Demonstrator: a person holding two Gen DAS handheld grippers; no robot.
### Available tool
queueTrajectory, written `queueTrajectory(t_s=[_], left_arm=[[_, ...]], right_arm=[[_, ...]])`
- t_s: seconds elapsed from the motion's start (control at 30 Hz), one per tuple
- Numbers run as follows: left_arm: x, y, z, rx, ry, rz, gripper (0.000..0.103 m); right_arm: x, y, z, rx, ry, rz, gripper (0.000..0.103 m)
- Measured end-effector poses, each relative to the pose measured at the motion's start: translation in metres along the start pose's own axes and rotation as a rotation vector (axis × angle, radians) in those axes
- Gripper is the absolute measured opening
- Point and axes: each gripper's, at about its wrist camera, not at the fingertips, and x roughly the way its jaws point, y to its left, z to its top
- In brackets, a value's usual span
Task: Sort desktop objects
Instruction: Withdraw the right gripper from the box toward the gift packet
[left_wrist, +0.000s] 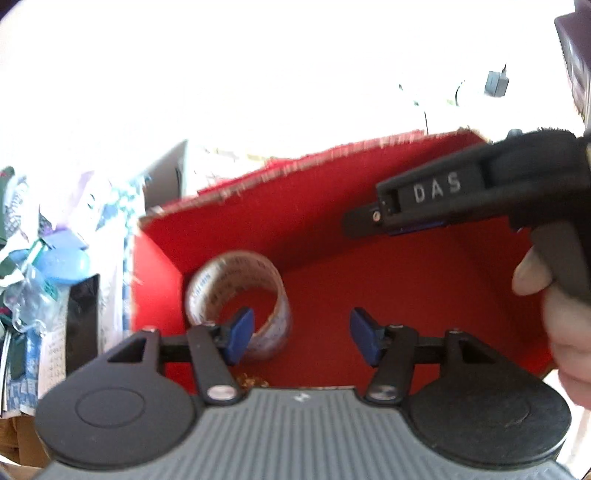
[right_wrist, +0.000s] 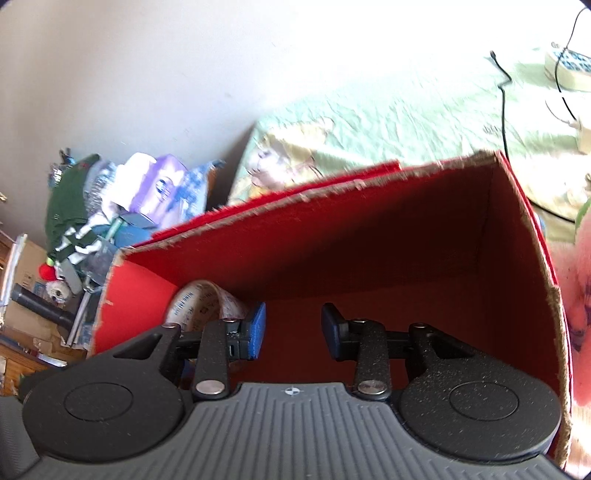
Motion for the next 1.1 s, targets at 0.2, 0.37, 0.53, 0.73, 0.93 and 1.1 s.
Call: queueTrajectory(t_s=[0.2, 0.37, 0.53, 0.73, 0.93, 1.1], left_arm=[[-0.054, 0.008, -0.015, -0.051, -0.133, -0.008, 0.062], [-0.09, 0.01, -0.027, -0.063, -0.186, -0.052, 0.062], [-0.117, -0.008, -0.049, -0.073, -0.181, -0.101, 0.061], [-0.103, -0.033, -0.084, -0.103, -0.103, -0.205, 0.057], [-0.087, -0.066, -0.099, -0.091, 0.001, -0.325, 0.055], [-0.083, -0.086, -0.102, -0.071, 0.037, -0.383, 0.055]], right_arm=[[-0.018, 0.002, -0.003, -0.039, -0.123, 0.113, 0.037], [-0.056, 0.003, -0.014, -0.038, -0.226, 0.184, 0.037], [-0.112, 0.004, -0.04, -0.123, -0.285, 0.251, 0.037], [-0.138, -0.022, -0.082, -0.146, -0.189, 0.244, 0.037], [-0.119, -0.054, -0.117, -0.07, -0.035, 0.21, 0.036], [-0.099, -0.073, -0.139, -0.005, 0.063, 0.222, 0.031]])
